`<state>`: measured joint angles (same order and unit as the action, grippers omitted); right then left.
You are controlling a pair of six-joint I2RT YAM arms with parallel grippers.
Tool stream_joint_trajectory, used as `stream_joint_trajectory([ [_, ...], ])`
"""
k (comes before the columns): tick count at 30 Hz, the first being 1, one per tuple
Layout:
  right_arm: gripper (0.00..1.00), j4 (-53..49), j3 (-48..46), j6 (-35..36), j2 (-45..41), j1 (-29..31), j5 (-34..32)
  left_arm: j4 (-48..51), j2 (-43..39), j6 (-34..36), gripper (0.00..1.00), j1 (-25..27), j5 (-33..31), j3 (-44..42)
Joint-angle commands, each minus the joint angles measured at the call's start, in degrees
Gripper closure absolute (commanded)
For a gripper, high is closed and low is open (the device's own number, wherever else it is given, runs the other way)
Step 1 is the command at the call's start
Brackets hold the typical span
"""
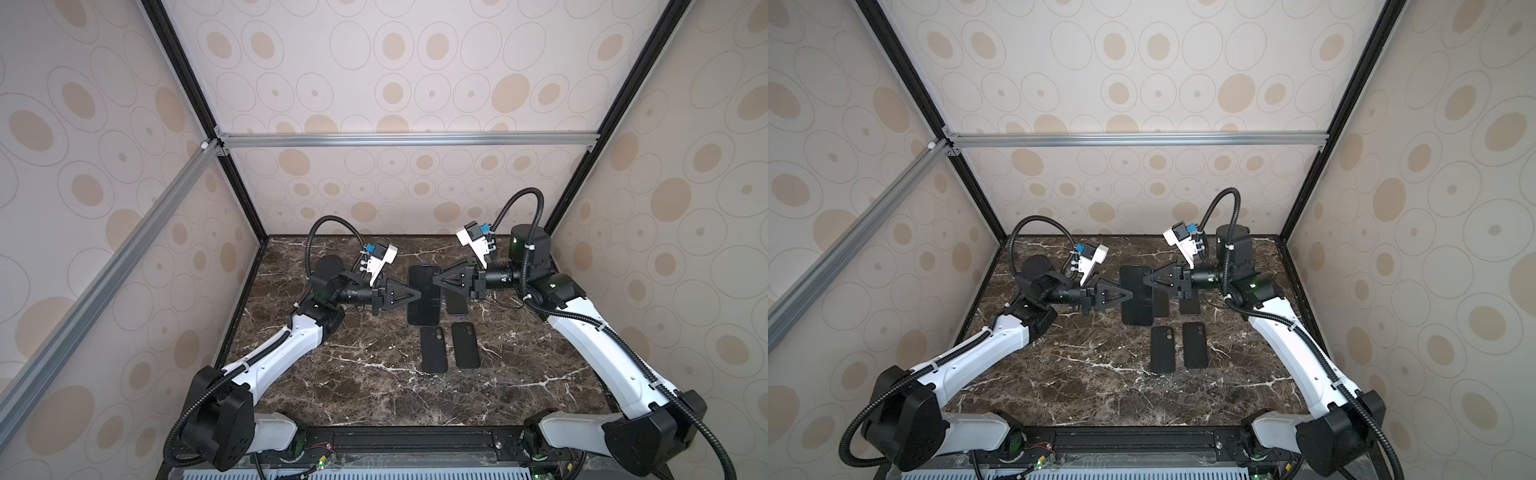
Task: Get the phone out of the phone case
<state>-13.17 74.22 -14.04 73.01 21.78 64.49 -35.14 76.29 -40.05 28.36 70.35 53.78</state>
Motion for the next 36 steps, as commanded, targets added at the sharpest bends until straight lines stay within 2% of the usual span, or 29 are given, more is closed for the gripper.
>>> stream_joint_trajectory([
  [1, 0.83, 6.12, 0.36, -3.72, -0.58, -0.13, 1.45, -1.06, 0.00, 1.50, 1.00, 0.52, -0.97, 3.29],
  [5, 0.53, 9.83, -0.05, -6.15, -1.68, -0.14, -1.69, 1.80, -0.62, 3.83, 1.00, 0.49, -5.83, 5.70],
  [8, 0.33, 14.28, -1.87, -8.29, -3.67, -0.10, -7.46, 1.98, -1.46, 4.56, 1.00, 0.46, -10.65, 6.38],
  [11, 0.26, 20.66, -4.89, -11.93, -5.44, -0.14, -14.03, 4.50, -2.12, 7.03, 1.00, 0.52, -16.64, 7.06],
  [14, 0.19, 28.49, -6.98, -17.81, -5.63, -0.07, -16.41, 4.26, -2.31, 6.87, 1.00, 0.45, -19.12, 7.17],
  [21, 0.21, 44.37, -8.88, -29.40, -2.96, -0.01, -18.44, 7.16, -2.38, 7.73, 1.00, 0.47, -21.75, 9.14],
  [25, 0.25, 45.78, -6.66, -31.43, -0.39, -0.07, -17.91, 5.87, -3.52, 7.15, 1.00, 0.52, -22.06, 8.21],
  [30, 0.35, 45.07, -4.07, -33.39, 2.37, -0.06, -16.81, 3.80, -4.77, 7.57, 1.00, 0.53, -18.06, 6.75],
  [36, 0.47, 54.75, -2.19, -41.78, 6.23, 0.70, -11.89, -0.72, -4.18, 4.82, 1.00, 0.73, -12.77, 5.76],
])
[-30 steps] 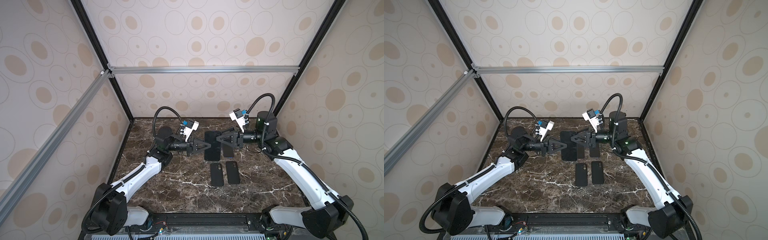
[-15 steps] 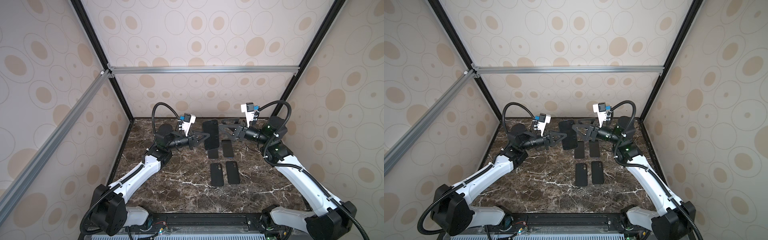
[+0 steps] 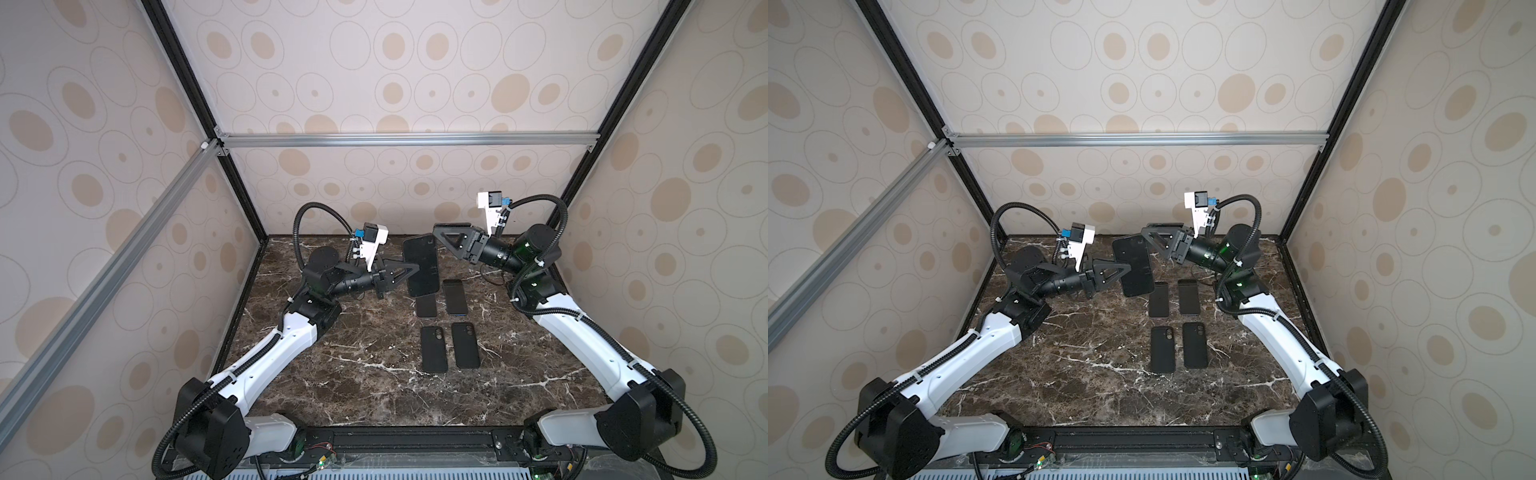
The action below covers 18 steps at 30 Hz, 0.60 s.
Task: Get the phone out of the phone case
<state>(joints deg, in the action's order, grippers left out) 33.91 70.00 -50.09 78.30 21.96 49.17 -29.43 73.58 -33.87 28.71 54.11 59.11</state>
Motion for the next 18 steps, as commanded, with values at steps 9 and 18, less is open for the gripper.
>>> stream_joint_trajectory([
  [9, 0.58, 8.73, 2.88, -6.50, 1.40, 2.73, 6.15, -5.24, -1.52, -0.50, 1.00, 0.45, 3.45, 0.48],
  [18, 0.73, 8.41, 4.04, -6.86, 1.07, 3.43, 6.95, -6.43, -1.51, -1.03, 1.00, 0.41, 3.98, -0.05],
])
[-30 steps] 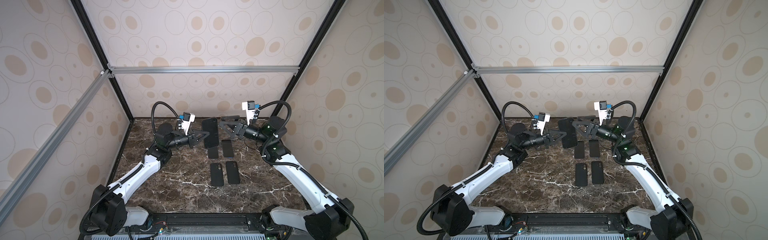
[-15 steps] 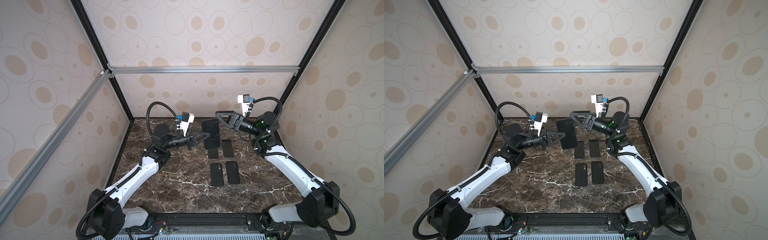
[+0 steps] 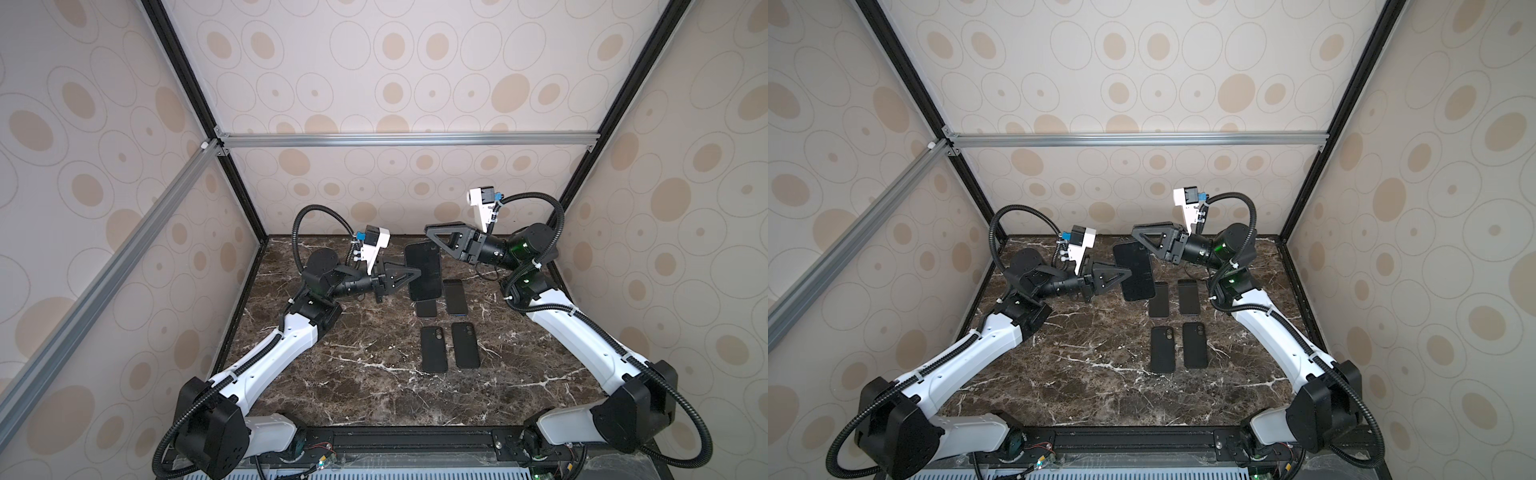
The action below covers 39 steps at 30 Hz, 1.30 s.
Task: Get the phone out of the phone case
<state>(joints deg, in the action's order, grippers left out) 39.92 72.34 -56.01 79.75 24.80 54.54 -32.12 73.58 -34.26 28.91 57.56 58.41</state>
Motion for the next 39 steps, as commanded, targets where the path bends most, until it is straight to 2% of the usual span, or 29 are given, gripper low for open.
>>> stream_joint_trajectory([
  [1, 0.74, 2.10, 1.80, -0.81, -0.38, 0.68, 1.77, -3.74, -1.56, -0.63, 1.00, 0.23, 0.51, 0.65],
  [6, 0.81, 0.53, 1.60, -0.19, -0.38, 0.99, 1.80, -4.57, -1.59, -1.07, 1.00, 0.24, 0.46, 0.57],
  [13, 0.90, 1.89, 1.47, -4.34, -0.11, 1.32, 1.00, -4.68, -2.36, 0.15, 1.00, 0.23, -0.13, -0.04],
  [15, 0.93, 0.83, 1.49, -5.40, -0.51, 1.35, 1.15, -5.14, -3.27, 1.75, 1.00, 0.26, -0.76, -0.76],
  [20, 1.00, -1.46, 0.70, -8.28, -2.17, 1.31, 2.73, -2.22, -5.94, 11.12, 1.00, 0.25, -1.61, -0.69],
  [24, 1.00, -2.38, 0.20, -10.52, -2.78, 1.43, 4.28, 0.59, -6.79, 17.49, 1.00, 0.25, -2.34, 0.36],
  [29, 1.00, -0.58, -0.62, -13.84, -2.68, 1.68, 4.58, 1.38, -5.64, 21.13, 1.00, 0.26, 1.21, 2.96],
  [33, 1.00, -0.41, -0.28, -15.66, -2.23, 1.72, 5.31, 1.87, -6.50, 24.70, 1.00, 0.23, 0.10, 3.29],
  [39, 1.00, -2.66, -0.62, -14.99, -2.23, 1.83, 5.75, 3.30, -5.83, 25.15, 1.00, 0.27, 0.67, 5.92],
])
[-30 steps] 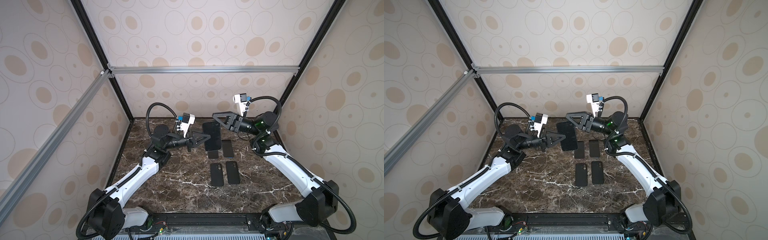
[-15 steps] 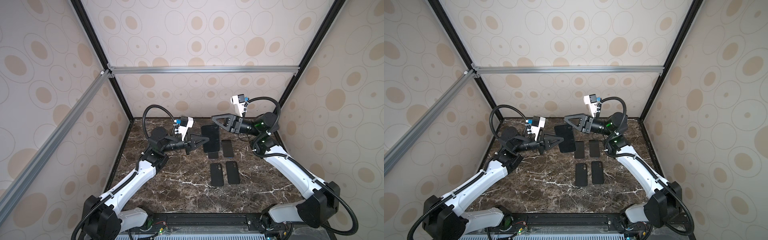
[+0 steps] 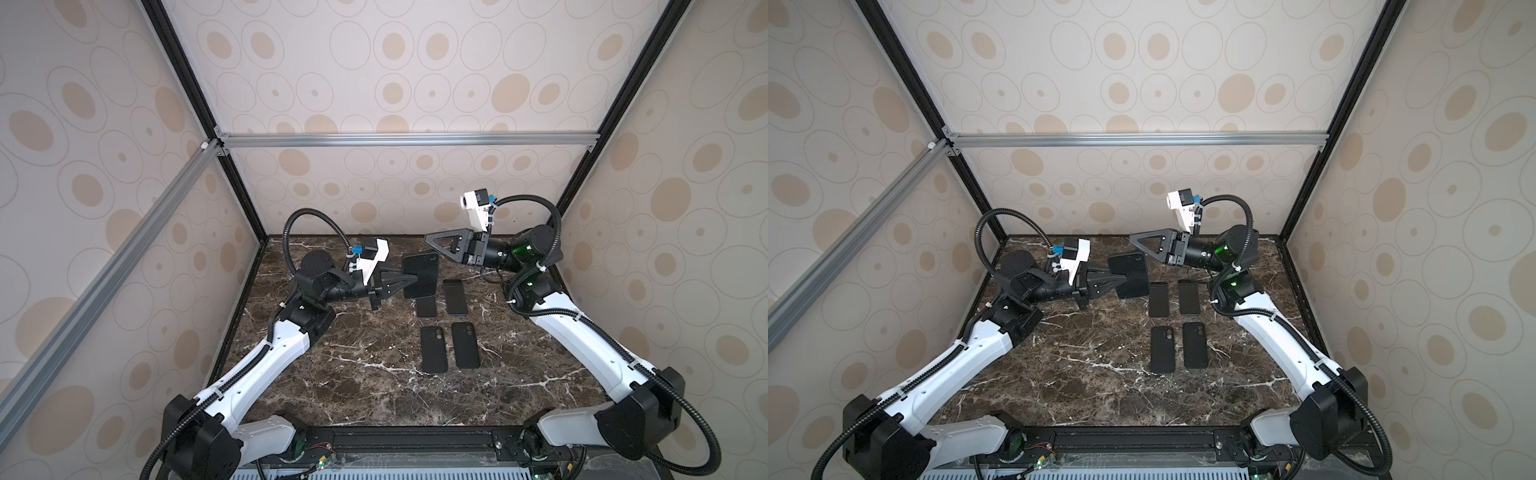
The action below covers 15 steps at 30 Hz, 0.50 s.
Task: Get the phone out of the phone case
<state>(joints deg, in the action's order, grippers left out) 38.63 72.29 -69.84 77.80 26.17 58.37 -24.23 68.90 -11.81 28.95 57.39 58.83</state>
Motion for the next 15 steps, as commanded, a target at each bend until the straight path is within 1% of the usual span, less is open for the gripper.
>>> stream_joint_trajectory([
  [1, 1.00, -1.21, -0.63, -0.82, -0.28, 0.40, 1.87, -5.04, -1.22, 2.04, 1.00, 0.18, 0.90, 5.31],
  [4, 1.00, -1.00, -0.75, 1.68, -1.04, 0.44, 1.18, -7.31, -1.08, -0.99, 1.00, 0.21, 0.47, 4.31],
  [5, 0.97, -1.82, -0.60, 3.26, -1.56, 0.44, 0.50, -8.78, -0.82, -2.91, 1.00, 0.15, 0.84, 3.83],
  [8, 0.81, -0.72, -0.57, 5.23, -2.55, 0.51, -0.84, -13.78, -0.19, -8.42, 1.00, 0.25, 1.77, 1.78],
  [11, 0.68, 2.04, -0.57, 5.38, -2.80, 0.50, -0.85, -17.27, 0.25, -11.82, 1.00, 0.23, 1.75, -0.11],
  [13, 0.67, 2.19, -0.23, 5.74, -2.74, 0.51, -0.34, -19.63, 0.49, -13.74, 1.00, 0.27, 1.76, -1.10],
  [15, 0.68, 1.95, -0.13, 5.95, -2.70, 0.50, -0.25, -20.67, 0.75, -14.76, 1.00, 0.30, 1.91, -1.51],
])
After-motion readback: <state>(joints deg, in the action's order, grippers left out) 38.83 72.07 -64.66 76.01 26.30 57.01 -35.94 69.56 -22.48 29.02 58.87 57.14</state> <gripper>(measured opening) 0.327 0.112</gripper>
